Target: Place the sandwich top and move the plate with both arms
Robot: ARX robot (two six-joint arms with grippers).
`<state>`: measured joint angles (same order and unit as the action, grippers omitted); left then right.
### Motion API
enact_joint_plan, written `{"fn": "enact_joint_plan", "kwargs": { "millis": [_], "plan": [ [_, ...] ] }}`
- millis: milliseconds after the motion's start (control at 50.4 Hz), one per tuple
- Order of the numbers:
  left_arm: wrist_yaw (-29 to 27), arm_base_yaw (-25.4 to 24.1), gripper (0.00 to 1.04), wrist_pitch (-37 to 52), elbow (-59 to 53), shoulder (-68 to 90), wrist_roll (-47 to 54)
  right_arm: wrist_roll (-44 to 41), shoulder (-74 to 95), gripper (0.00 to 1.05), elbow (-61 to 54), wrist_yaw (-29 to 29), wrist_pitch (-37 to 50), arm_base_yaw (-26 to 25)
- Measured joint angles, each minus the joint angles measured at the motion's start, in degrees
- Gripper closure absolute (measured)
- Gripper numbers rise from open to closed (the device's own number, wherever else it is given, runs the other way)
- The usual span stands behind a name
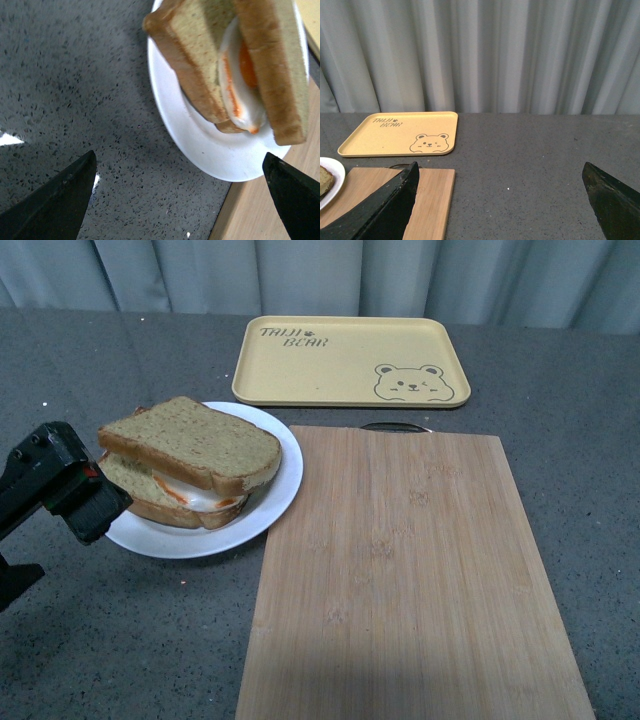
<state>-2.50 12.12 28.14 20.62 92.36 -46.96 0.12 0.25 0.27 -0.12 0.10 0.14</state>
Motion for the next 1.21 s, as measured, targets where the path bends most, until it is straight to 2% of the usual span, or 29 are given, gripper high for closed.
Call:
{"fn": "enact_joint_plan", "kwargs": {
  "millis": [178, 535, 912, 1110, 1209],
  "plan": [
    [2.99, -0.17, 0.07, 3.74, 3.15, 8.66, -7.56, 0.00, 0.00, 0.09, 0.00, 0.02, 0.00, 0.00],
    [2.49, 0.37, 0.07, 4.35, 7.65, 15.43, -15.21, 0.00, 0.00, 0.09, 0.00, 0.00, 0.00, 0.00],
    [3.41, -1.03, 0.66, 4.96, 9.73, 19.74, -19.26, 0.00, 0.00, 0.09, 0.00, 0.02, 0.00, 0.00],
    [4.87, -2.45, 0.91, 6.91, 9.31, 20.70, -20.55, 0.00, 0.00, 0.09, 0.00, 0.02, 0.00, 0.00],
    [6.27, -3.32, 0.97, 9.03, 8.72, 20.39, -21.42, 0.00, 0.00, 0.09, 0.00, 0.00, 0.00, 0.00]
  ]
}}
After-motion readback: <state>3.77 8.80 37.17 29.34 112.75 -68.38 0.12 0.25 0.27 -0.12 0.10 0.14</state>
